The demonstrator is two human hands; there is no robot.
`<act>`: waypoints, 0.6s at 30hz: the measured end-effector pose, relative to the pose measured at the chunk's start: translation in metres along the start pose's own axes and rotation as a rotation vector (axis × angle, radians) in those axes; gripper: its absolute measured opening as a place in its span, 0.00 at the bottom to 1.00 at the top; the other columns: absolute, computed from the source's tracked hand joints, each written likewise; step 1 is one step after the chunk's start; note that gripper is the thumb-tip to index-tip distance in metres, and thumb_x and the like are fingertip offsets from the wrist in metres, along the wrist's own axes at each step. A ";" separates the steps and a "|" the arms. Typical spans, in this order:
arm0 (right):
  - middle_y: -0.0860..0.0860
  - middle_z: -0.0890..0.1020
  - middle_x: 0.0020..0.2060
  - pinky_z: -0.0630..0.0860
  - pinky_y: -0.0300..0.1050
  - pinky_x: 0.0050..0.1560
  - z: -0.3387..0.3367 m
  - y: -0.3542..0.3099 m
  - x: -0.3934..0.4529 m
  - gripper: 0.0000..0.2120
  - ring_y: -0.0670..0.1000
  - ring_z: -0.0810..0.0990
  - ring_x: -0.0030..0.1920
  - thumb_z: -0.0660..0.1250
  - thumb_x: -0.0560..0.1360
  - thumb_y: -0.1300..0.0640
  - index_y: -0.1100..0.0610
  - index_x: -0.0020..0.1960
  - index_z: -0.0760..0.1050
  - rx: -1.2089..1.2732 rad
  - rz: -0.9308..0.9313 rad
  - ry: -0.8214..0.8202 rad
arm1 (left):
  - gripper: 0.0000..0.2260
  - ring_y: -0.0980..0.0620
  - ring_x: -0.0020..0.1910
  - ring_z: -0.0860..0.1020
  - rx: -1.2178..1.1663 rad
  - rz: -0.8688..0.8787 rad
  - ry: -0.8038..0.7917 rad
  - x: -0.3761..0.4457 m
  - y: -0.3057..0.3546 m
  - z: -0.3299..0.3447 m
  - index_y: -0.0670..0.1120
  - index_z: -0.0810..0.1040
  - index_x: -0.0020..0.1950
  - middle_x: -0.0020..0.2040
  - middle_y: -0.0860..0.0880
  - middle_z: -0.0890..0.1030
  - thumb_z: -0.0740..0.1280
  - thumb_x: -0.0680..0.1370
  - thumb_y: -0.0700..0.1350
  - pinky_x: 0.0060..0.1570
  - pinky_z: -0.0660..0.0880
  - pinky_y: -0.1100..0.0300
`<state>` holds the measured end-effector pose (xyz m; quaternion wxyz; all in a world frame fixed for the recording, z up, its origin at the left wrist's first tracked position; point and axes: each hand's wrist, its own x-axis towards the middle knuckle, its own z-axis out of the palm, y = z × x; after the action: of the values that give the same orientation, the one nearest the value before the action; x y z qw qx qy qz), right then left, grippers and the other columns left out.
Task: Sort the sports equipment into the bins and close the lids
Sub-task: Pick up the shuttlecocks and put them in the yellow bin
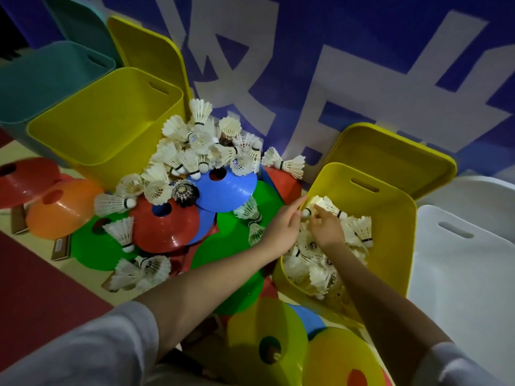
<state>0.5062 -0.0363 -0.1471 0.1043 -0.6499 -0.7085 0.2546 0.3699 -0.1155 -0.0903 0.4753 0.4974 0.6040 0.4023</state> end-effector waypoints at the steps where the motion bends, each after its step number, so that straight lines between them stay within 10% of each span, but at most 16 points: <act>1: 0.60 0.75 0.64 0.68 0.54 0.65 -0.004 -0.001 -0.005 0.23 0.60 0.70 0.66 0.59 0.78 0.52 0.57 0.72 0.67 0.029 0.008 0.035 | 0.19 0.70 0.45 0.69 0.007 0.000 -0.006 0.000 0.000 -0.001 0.60 0.61 0.74 0.68 0.52 0.69 0.51 0.84 0.48 0.47 0.66 0.72; 8: 0.57 0.78 0.60 0.69 0.51 0.61 -0.035 -0.023 -0.056 0.20 0.56 0.73 0.63 0.62 0.79 0.54 0.58 0.69 0.70 0.176 -0.010 0.288 | 0.20 0.53 0.73 0.63 -0.088 -0.079 -0.234 0.004 0.014 -0.019 0.56 0.60 0.76 0.75 0.52 0.62 0.52 0.84 0.49 0.68 0.62 0.58; 18: 0.47 0.79 0.55 0.72 0.38 0.54 -0.032 -0.152 -0.128 0.14 0.45 0.76 0.54 0.63 0.79 0.55 0.55 0.63 0.76 0.449 -0.199 0.412 | 0.16 0.47 0.48 0.78 0.105 -0.047 -0.119 -0.008 0.004 -0.158 0.50 0.70 0.69 0.57 0.44 0.78 0.55 0.82 0.45 0.50 0.76 0.50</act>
<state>0.4072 -0.1577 -0.0208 0.4108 -0.5758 -0.6588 0.2563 0.2169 -0.1243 -0.0494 0.4929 0.5304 0.6064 0.3287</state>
